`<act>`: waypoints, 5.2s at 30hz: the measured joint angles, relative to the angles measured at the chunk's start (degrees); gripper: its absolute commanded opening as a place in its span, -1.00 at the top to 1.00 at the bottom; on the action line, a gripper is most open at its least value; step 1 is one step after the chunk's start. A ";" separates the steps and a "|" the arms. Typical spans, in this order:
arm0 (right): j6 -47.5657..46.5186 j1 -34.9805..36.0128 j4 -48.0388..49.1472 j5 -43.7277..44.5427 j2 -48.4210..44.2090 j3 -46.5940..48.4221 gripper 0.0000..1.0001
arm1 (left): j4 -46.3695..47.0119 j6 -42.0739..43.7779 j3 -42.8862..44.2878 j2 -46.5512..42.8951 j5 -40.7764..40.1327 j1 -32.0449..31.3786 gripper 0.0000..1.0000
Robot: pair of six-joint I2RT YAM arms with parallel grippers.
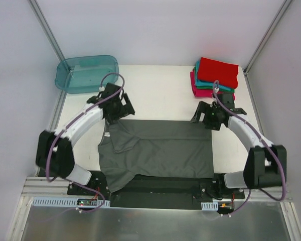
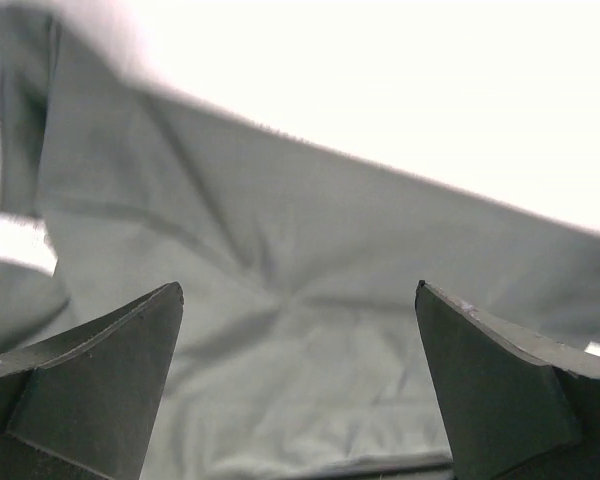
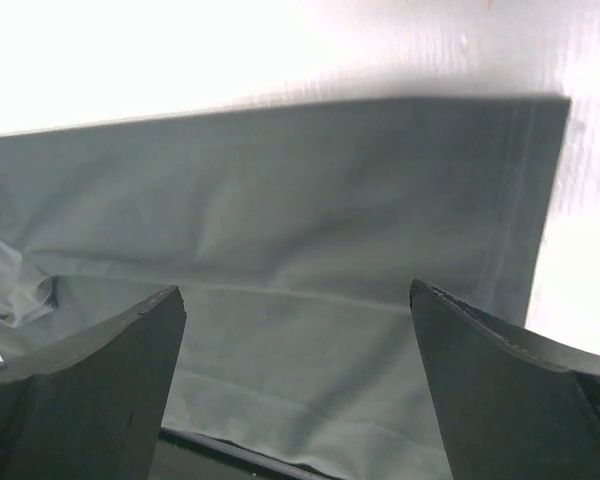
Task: Fold and stack the t-shirts
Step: Fold the flattened tshirt in 1/3 of the way, then grap the side of the flattened tshirt closest away from the robot with both arms
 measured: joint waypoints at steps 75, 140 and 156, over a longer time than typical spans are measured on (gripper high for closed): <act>2.78 -5.97 -3.43 5.49 -22.45 -13.09 -0.92 | -9.25 -14.95 -40.94 -45.09 7.06 -3.41 -0.35; 12.33 -5.97 -2.10 3.87 -25.20 -30.10 0.49 | -1.60 -13.14 -41.35 -54.80 3.45 -3.72 1.00; 9.53 -5.97 -1.49 1.33 -23.19 -26.77 0.99 | -0.28 -13.14 -30.93 -43.01 -4.33 -3.72 1.00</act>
